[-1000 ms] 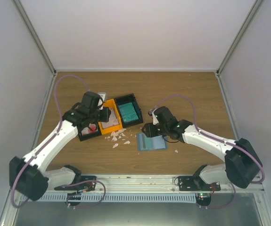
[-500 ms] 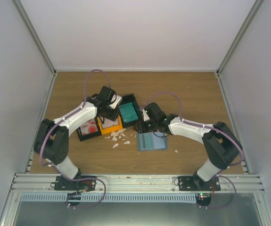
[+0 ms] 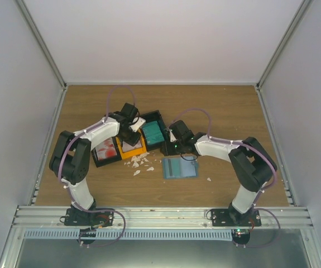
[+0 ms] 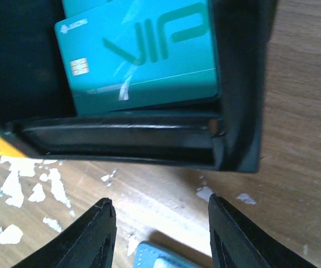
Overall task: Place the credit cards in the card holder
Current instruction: Pick up the credit card from the storage box.
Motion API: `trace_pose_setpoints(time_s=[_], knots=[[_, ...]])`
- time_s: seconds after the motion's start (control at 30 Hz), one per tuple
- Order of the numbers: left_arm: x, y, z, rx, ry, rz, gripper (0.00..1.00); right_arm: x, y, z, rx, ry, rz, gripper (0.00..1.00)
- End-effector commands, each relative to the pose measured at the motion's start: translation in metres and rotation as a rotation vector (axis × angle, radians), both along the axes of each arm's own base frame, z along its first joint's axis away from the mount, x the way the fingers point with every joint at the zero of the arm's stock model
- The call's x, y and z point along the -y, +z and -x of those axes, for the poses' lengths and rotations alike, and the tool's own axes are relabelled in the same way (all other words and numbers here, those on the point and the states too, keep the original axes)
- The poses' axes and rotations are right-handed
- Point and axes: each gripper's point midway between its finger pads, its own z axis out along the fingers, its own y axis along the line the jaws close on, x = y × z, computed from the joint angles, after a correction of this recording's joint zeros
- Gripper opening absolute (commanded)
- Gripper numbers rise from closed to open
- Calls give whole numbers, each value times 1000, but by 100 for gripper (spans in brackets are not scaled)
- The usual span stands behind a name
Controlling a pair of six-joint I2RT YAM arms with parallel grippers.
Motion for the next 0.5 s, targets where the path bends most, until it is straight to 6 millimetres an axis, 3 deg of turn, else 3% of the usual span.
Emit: trace_pose_setpoints(time_s=[0.0,0.13,0.47], knots=[[-4,-3,-11,-9,-8,-14,43,3,0,-18,16,-44,1,47],[7,-2,-16,-60,-8,30,50,4,-5,-23,2,-41,12,46],[11,-16,6,-159,-12,67,44,1,-9,-40,-7,-65,11,46]])
